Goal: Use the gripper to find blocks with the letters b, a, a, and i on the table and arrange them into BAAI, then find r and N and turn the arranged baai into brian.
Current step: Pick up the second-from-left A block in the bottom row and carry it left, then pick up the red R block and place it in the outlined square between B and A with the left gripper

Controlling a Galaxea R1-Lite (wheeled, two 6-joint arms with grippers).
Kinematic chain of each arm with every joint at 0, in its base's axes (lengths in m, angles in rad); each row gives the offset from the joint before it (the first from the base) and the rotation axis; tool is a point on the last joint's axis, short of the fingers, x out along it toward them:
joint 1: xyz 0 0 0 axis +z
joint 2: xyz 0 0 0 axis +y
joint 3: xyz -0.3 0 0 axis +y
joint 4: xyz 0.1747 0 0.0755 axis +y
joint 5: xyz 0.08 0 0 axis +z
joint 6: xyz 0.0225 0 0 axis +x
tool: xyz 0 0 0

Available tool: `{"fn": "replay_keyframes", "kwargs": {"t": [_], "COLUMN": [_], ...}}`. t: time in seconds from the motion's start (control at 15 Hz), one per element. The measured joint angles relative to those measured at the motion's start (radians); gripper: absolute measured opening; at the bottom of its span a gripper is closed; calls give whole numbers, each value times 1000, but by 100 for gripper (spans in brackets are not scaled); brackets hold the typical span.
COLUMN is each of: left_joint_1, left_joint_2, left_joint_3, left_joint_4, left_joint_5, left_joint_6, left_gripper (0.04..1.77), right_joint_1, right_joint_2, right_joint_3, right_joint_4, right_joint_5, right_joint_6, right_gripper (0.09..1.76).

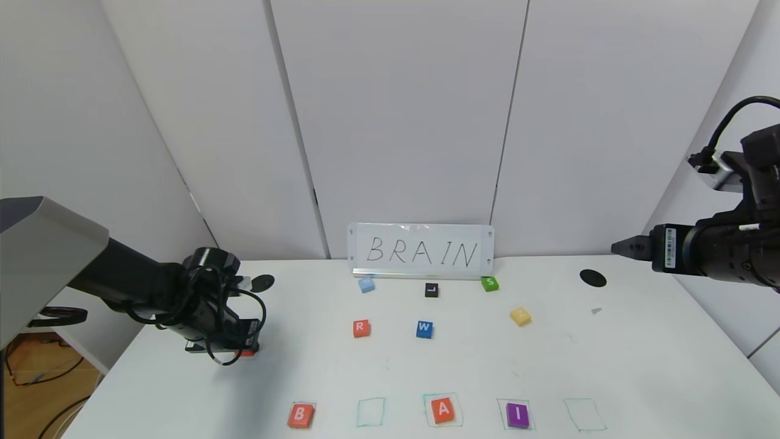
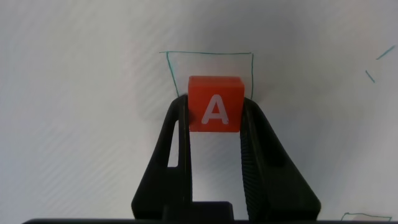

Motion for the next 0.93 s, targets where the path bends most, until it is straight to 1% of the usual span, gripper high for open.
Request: {"fn": "replay_keyframes", "kwargs": {"t": [0.07,0.27,0.4,0.53,0.8,0.93], "left_joint_1": [0,-1,-1,0,0,-3], "left_joint_2": [0,0,-1,-4,-27,-54], "left_joint_3": [0,0,0,0,7,8], "left_joint_4": [0,2,4,4,13,49], "left_joint_5": [0,-11,-12,-12,-12,-12], "left_joint_6": [0,1,1,2,10,17], "left_gripper": [51,86,105,121,141,148], "right_joint_1": [0,0,0,0,0,0], "right_joint_2": [0,0,0,0,0,0], "right_joint_3": [0,0,0,0,0,0], "right_joint_4": [0,0,0,0,0,0], "right_joint_5": [0,-1,-1,-1,-1,-1], "right_joint_6": [0,-1,-1,-1,0,0], "right_gripper": [171,171,171,171,171,171]}}
